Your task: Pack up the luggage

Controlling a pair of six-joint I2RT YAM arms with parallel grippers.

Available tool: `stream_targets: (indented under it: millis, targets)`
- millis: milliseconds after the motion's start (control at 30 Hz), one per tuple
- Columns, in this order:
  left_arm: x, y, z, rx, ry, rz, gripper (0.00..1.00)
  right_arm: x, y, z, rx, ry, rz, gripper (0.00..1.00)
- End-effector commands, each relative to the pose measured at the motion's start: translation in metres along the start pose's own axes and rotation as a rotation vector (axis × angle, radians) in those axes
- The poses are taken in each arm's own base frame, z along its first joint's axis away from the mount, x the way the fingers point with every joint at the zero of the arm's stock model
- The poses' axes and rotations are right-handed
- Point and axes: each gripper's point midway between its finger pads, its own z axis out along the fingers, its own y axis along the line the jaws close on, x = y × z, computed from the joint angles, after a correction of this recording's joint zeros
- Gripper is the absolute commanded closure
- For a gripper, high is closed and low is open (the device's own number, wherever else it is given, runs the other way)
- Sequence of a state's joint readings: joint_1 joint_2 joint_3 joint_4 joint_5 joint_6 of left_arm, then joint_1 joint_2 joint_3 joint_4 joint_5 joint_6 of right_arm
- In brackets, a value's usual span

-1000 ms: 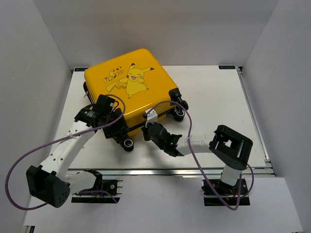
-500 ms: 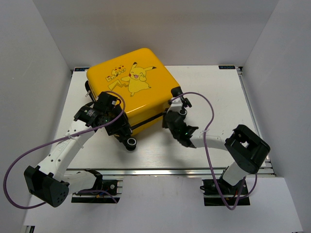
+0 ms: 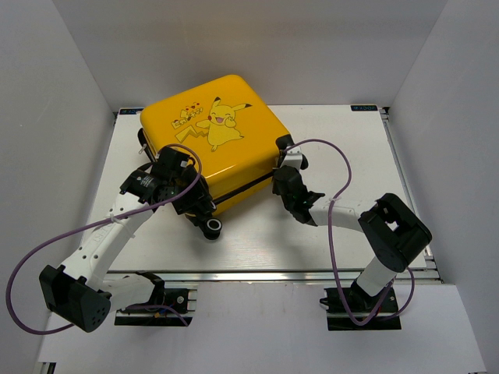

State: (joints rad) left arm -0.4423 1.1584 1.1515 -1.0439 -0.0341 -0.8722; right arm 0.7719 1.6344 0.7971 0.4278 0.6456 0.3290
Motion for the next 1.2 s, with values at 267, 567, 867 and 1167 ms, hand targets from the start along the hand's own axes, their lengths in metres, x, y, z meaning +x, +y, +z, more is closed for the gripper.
stream_targets:
  millis: [267, 567, 867, 1167]
  targets:
    - [-0.011, 0.066, -0.004, -0.253, -0.115, 0.0, 1.0, -0.071, -0.192, 0.011, 0.345, -0.327, 0.364, 1.0]
    - [-0.001, 0.066, 0.014, -0.255, -0.064, -0.035, 1.0, -0.079, -0.201, 0.041, 0.082, -0.35, 0.241, 1.0]
    - [0.009, 0.08, 0.023, -0.337, -0.027, -0.068, 1.0, -0.101, -0.252, 0.092, 0.165, -0.351, 0.283, 1.0]
    - [0.015, 0.094, 0.019, -0.411, -0.027, -0.124, 1.0, -0.132, -0.338, 0.111, 0.355, -0.432, 0.329, 1.0]
